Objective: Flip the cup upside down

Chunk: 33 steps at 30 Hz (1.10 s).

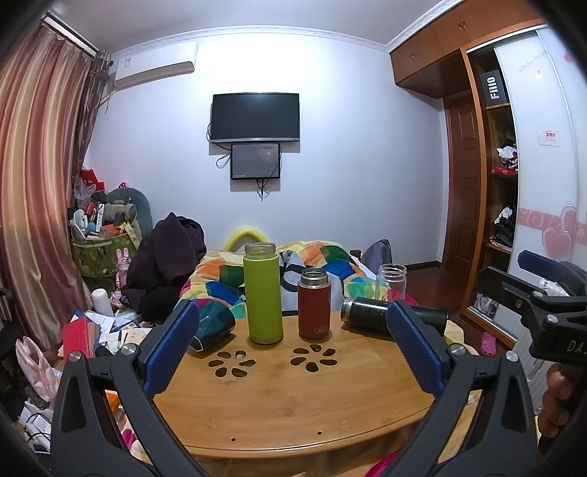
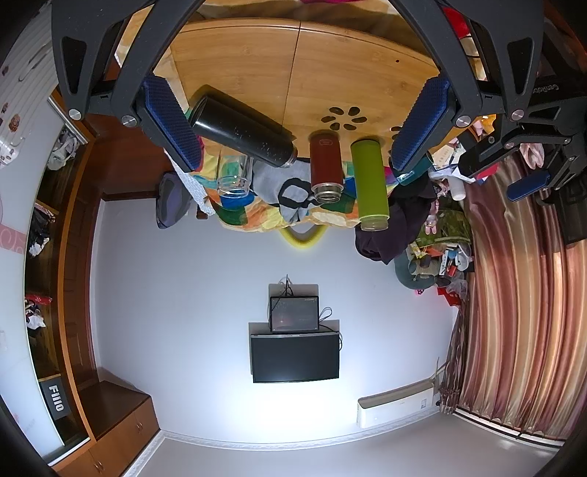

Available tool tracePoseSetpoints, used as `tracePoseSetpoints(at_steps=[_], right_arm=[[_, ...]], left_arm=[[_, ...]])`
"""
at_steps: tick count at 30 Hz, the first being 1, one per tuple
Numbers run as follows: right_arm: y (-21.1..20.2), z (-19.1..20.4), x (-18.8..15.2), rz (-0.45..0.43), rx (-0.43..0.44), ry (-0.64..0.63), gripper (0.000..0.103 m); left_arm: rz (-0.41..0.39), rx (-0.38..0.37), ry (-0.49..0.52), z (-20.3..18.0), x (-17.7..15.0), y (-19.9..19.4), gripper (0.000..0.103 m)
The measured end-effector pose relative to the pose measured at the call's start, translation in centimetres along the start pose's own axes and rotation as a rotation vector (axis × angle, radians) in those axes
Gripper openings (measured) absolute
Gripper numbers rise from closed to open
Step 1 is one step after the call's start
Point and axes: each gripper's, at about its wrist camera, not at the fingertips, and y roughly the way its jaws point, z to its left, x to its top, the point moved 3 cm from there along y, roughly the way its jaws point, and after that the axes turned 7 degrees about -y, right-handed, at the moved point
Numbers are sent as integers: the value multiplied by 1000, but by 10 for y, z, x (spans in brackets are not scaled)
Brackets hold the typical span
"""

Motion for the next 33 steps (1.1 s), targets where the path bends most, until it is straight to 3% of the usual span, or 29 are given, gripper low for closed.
tracePoseSetpoints(at_steps=[33], right_arm=[[-4,6,3,-19,3,-4,103]], left_arm=[[-14,9,4,0,1,-4,103]])
